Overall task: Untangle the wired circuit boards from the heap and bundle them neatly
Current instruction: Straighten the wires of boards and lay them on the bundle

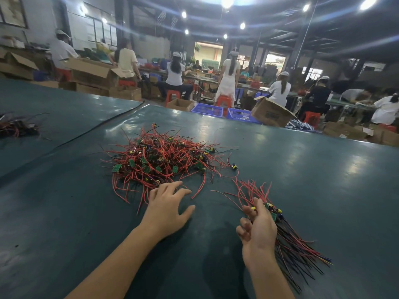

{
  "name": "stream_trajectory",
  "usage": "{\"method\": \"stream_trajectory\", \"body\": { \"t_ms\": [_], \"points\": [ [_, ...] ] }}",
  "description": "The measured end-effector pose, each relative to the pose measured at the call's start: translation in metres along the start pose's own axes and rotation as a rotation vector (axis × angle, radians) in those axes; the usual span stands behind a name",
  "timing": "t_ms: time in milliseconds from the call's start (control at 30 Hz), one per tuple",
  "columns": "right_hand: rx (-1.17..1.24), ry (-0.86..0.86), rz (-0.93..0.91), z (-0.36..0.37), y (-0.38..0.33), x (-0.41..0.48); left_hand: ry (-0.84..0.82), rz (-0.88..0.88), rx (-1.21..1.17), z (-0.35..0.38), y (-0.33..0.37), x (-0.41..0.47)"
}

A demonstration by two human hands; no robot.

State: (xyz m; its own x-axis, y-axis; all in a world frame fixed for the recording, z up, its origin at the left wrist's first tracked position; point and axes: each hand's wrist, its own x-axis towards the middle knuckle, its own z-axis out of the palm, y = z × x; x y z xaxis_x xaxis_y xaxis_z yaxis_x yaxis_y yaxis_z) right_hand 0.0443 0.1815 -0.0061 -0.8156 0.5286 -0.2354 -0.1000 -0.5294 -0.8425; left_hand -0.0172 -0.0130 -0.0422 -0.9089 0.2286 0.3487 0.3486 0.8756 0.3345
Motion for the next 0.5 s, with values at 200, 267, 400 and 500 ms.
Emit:
{"method": "stream_trajectory", "body": {
  "t_ms": [200,267,400,500],
  "points": [
    [-0.010,-0.009,-0.008,0.001,0.002,0.001,-0.259,0.043,0.122,0.018,0.019,0.004],
    [-0.009,-0.007,-0.008,0.002,0.002,0.001,-0.257,0.044,0.172,0.018,0.018,0.005],
    [-0.018,-0.011,-0.006,0.002,0.002,0.001,-0.202,0.068,0.162,0.015,0.020,0.005],
    [-0.028,-0.008,-0.002,0.000,0.003,0.002,-0.011,0.068,0.003,0.009,0.023,0.002]
  ]
}}
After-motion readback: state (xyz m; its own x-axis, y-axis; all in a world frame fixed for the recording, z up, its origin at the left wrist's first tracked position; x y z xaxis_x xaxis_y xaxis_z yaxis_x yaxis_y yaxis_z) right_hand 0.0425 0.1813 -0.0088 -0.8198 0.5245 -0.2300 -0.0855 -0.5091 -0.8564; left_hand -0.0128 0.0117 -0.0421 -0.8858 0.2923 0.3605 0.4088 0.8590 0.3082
